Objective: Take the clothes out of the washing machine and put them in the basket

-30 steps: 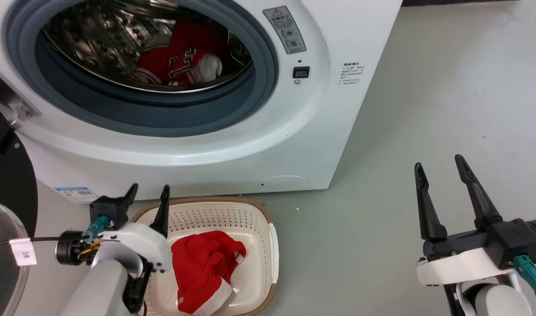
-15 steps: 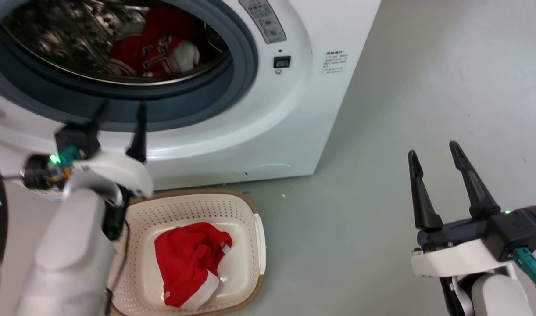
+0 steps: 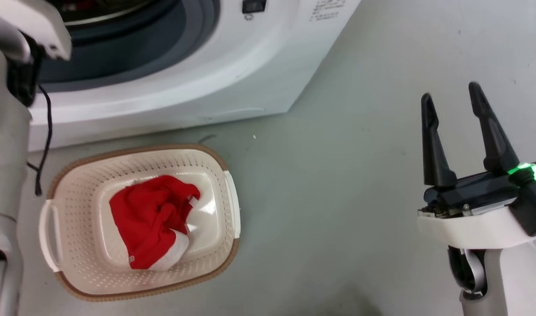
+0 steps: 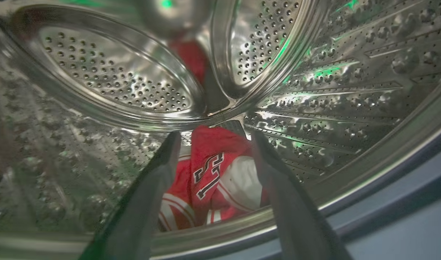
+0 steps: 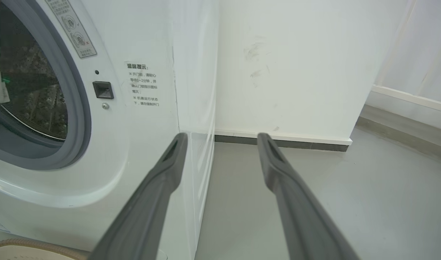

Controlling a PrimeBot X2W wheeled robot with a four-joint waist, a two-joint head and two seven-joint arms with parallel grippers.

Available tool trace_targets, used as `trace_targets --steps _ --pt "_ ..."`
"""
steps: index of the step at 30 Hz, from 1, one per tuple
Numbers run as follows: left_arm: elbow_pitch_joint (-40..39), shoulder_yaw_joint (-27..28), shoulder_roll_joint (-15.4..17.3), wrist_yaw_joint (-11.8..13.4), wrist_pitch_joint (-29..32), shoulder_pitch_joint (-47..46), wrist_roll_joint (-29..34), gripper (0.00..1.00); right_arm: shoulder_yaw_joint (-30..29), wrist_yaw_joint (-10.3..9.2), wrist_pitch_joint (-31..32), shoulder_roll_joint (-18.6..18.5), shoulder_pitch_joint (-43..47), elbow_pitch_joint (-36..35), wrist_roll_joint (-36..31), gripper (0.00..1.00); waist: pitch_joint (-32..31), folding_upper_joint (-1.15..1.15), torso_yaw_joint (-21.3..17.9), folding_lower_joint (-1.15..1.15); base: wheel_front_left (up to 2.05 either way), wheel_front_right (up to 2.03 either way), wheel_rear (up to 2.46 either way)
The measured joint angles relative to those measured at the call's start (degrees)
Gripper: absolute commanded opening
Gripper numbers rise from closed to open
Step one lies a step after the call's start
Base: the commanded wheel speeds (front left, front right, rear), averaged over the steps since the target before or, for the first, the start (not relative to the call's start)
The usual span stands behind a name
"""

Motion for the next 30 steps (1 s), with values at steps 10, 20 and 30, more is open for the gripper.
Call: trace_targets --steps 10,20,30 --pt "7.08 -1.63 3.85 -0.63 14.75 -18.95 -2.33 1.00 0.26 0.00 0.00 -0.01 -3.26 -4.74 3.01 1.00 10.78 0.00 -3.12 0.01 0.00 0.00 0.00" --pt "9.21 -9.77 7.57 -0.69 34.21 -31.53 -4.13 1.00 -0.38 0.01 0.00 0.00 -4.91 -7.73 6.06 1.00 19.04 0.00 -5.97 0.00 0.00 0.00 0.00" --pt "11.89 -12.58 8.88 -0.70 48.54 -39.52 -6.48 1.00 -0.74 0.00 0.00 0.00 -5.25 -9.58 8.35 1.00 24.37 0.00 -8.10 0.00 0.00 0.00 0.00"
